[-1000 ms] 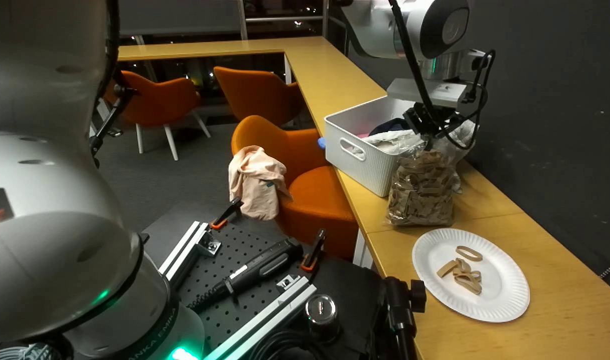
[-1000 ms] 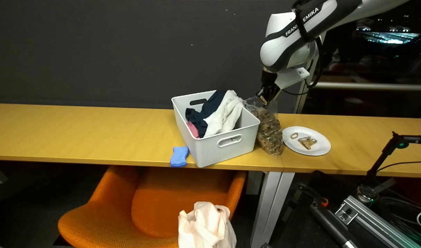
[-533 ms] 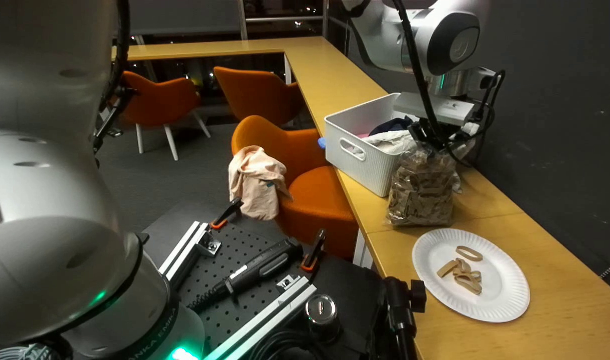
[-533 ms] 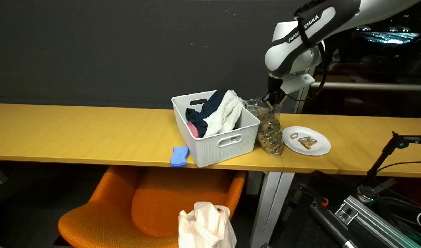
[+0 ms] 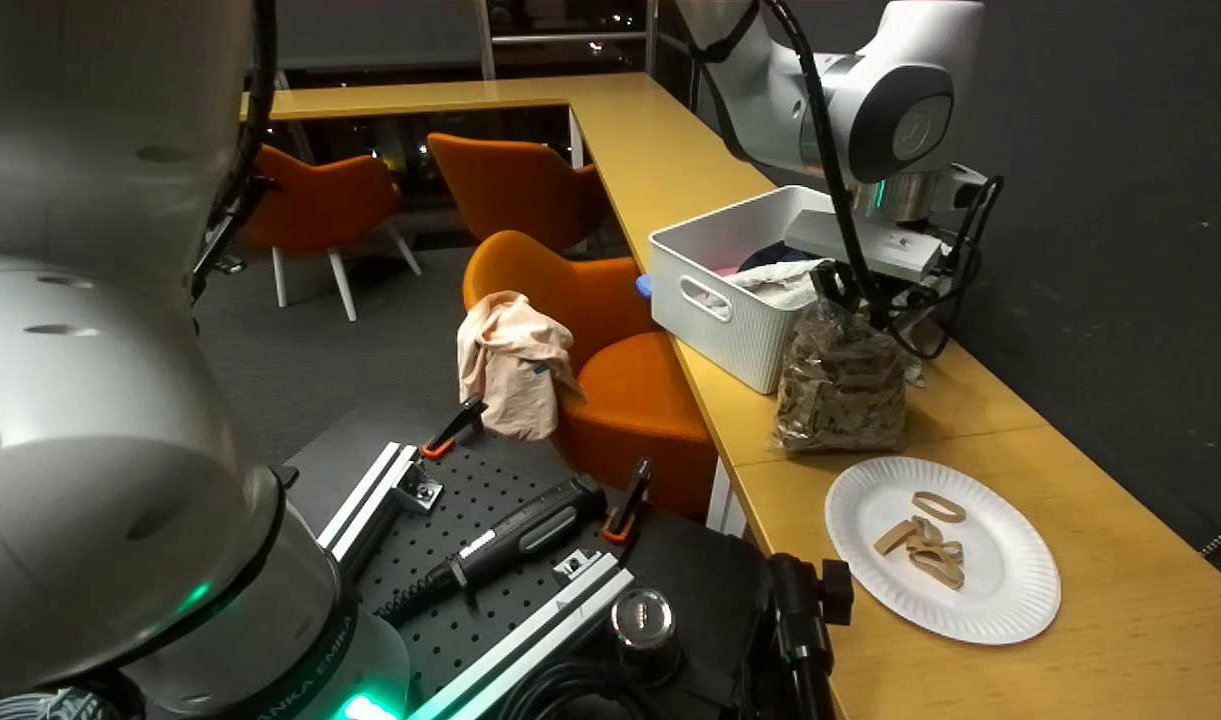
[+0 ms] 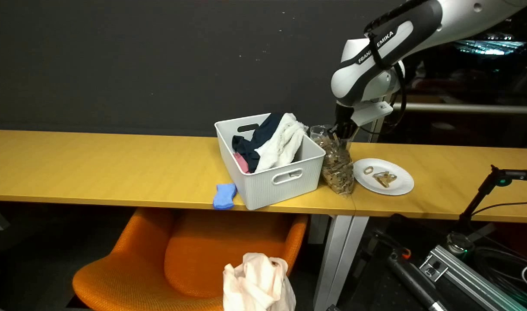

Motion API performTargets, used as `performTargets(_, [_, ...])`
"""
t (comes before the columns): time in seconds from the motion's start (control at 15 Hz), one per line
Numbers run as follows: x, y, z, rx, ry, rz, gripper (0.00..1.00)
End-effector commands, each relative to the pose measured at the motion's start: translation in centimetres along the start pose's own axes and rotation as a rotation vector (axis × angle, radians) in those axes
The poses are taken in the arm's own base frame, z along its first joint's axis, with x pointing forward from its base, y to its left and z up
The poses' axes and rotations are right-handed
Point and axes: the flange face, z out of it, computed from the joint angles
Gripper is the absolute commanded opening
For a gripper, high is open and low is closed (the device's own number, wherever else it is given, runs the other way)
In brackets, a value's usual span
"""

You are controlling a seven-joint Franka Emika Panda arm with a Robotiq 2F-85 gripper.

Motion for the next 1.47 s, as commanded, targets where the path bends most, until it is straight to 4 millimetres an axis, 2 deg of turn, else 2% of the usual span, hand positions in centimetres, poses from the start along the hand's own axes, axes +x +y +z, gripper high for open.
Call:
performTargets(0.0, [1.1, -0.9, 1.4, 0.001, 0.016, -0.027, 0.39])
performTargets(0.07, [1.3, -1.1, 1.7, 0.000, 0.018, -0.030, 0.37])
performTargets(0.13, [1.4, -1.2, 1.9, -0.001, 0.018, -0.032, 0.40])
performTargets(0.4, [1.4, -1.0, 2.7, -0.002, 0.013, -0.031, 0.43])
performTargets(0.53, [1.2, -0.8, 3.0, 0.003, 0.015, -0.031, 0.41])
performTargets(0.8, [1.6, -1.0, 1.8, 0.007, 0.064, -0.039, 0.49])
performTargets(1.0, [1.9, -1.1, 1.2, 0.009, 0.095, -0.047, 0.49])
performTargets(1.2, [2.2, -1.4, 1.2, 0.015, 0.126, -0.054, 0.50])
performTargets(1.4, [2.5, -1.7, 1.3, 0.020, 0.147, -0.060, 0.57])
